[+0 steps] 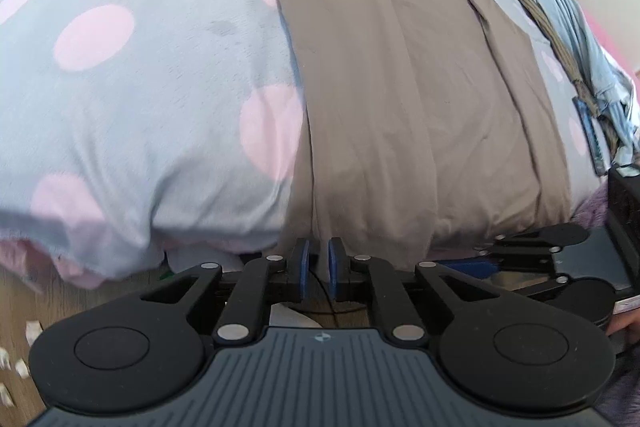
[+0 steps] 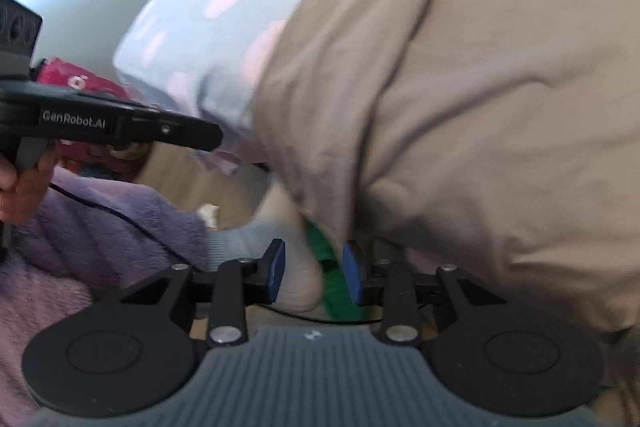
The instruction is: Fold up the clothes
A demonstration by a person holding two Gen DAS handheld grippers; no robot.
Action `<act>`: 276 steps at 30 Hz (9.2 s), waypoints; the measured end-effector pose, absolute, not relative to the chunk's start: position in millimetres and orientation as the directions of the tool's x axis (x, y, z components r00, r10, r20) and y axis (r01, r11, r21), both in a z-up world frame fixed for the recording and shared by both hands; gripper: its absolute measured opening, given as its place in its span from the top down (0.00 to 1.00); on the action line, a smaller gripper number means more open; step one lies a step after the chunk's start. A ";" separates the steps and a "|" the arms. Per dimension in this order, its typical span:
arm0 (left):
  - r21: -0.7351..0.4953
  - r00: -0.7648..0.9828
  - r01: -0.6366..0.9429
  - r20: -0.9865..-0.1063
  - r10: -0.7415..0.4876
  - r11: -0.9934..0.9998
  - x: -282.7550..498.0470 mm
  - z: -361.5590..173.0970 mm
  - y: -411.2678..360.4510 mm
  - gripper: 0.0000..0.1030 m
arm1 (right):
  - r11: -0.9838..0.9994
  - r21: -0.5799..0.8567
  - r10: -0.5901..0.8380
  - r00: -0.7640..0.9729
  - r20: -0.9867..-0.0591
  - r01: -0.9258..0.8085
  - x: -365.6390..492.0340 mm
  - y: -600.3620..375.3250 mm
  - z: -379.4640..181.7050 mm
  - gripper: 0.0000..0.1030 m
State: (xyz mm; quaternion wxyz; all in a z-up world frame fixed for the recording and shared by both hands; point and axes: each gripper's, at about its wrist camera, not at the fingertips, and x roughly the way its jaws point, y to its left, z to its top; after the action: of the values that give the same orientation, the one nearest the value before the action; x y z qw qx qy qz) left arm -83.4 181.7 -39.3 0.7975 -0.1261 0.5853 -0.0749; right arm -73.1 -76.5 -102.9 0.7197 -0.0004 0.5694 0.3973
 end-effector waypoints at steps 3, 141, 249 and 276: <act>-0.273 0.316 0.004 -0.912 -0.261 0.962 -77.9 -48.2 177.3 0.85 | 0.689 0.413 0.556 0.068 -0.829 -0.596 -71.0 -76.3 -107.9 0.65; -0.111 0.303 0.235 -0.936 -0.181 0.966 -69.3 -57.9 159.4 0.60 | 0.748 0.450 0.612 0.245 -0.752 -0.488 -26.0 -98.0 -62.8 0.92; -0.311 0.507 0.321 -0.742 -0.439 0.895 169.3 7.5 206.1 0.96 | 0.719 0.538 0.648 0.145 -0.747 -0.440 -15.0 -106.7 -58.5 0.91; -0.130 0.356 0.556 -0.855 -0.377 0.821 213.0 -49.4 38.7 0.93 | 0.774 0.607 0.631 0.136 -0.764 -0.182 -24.1 -155.4 -94.3 0.94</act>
State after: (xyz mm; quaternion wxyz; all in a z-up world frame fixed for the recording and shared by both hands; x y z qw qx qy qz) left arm 213.0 38.7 -49.4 0.8183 0.0916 0.4906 -0.2850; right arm -24.1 -155.4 -94.3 0.7296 0.1886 0.5955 0.2783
